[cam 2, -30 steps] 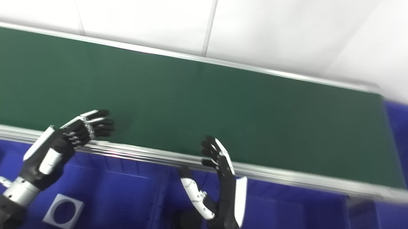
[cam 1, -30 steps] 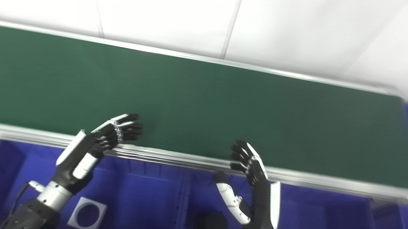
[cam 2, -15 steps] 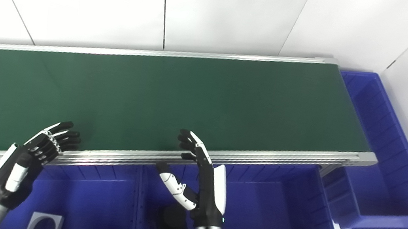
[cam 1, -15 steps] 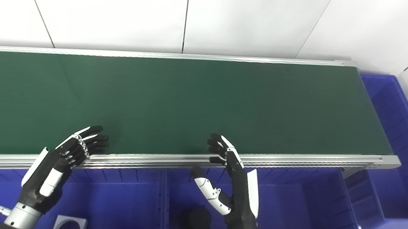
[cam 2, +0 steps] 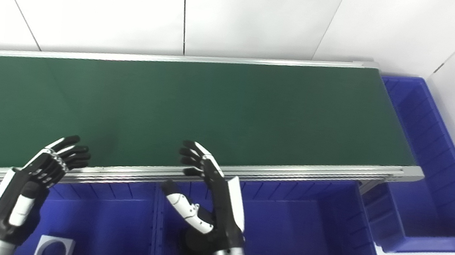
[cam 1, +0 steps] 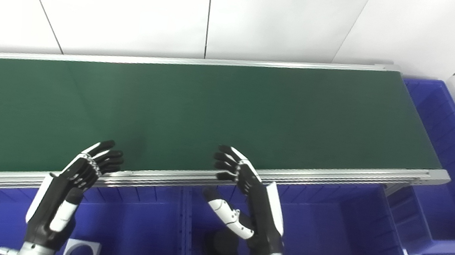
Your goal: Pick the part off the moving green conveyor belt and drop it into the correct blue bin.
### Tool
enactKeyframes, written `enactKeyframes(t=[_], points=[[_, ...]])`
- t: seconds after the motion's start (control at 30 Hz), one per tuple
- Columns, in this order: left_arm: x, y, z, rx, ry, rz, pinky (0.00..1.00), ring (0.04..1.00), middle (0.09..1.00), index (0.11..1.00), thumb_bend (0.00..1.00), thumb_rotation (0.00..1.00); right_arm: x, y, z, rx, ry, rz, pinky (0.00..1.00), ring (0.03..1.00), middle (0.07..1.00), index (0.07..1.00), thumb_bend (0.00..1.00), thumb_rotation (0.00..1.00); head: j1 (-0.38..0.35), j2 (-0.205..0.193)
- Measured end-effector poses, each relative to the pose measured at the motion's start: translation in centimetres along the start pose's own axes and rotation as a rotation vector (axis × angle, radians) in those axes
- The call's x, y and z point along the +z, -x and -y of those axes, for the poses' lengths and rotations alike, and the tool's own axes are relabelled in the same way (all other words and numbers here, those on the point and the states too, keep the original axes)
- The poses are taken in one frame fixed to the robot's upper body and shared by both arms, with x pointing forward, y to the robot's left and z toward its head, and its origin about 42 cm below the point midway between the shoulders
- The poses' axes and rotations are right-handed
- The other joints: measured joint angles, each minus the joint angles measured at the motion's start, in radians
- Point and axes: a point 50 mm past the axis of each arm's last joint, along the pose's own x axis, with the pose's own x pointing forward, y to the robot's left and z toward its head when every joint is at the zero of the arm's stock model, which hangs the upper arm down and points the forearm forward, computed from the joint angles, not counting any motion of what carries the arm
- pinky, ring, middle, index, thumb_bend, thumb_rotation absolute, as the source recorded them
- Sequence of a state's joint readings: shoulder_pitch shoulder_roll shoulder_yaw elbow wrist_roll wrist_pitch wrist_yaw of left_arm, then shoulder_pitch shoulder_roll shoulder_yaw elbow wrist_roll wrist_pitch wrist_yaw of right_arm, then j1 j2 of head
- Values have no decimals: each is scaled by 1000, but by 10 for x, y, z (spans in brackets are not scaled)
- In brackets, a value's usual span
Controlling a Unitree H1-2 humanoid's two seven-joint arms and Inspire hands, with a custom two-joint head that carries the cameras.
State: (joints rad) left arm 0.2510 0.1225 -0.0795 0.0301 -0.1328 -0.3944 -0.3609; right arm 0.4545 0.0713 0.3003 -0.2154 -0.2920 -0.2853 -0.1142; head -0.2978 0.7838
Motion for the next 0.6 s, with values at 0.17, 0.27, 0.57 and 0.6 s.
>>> enactKeyframes(t=[0.17, 0.27, 0.57, 0.6], points=[[5, 13, 3, 39, -10, -24, 749, 777, 797, 840, 731, 874, 2, -11, -2, 53, -18, 16, 656, 741, 789, 831, 508, 509, 35, 6], [4, 19, 5, 51, -16, -41, 748, 777, 796, 837, 723, 866, -4, -10, -3, 60, -17, -2, 658, 744, 789, 828, 502, 527, 42, 9], [3, 18, 10, 54, -17, -44, 732, 764, 788, 828, 711, 853, -12, -5, 5, 35, -11, -36, 653, 748, 795, 837, 490, 590, 81, 23], [3, 17, 12, 55, -16, -43, 730, 763, 788, 829, 711, 852, -12, -5, 6, 32, -12, -37, 654, 748, 794, 838, 494, 596, 82, 23]])
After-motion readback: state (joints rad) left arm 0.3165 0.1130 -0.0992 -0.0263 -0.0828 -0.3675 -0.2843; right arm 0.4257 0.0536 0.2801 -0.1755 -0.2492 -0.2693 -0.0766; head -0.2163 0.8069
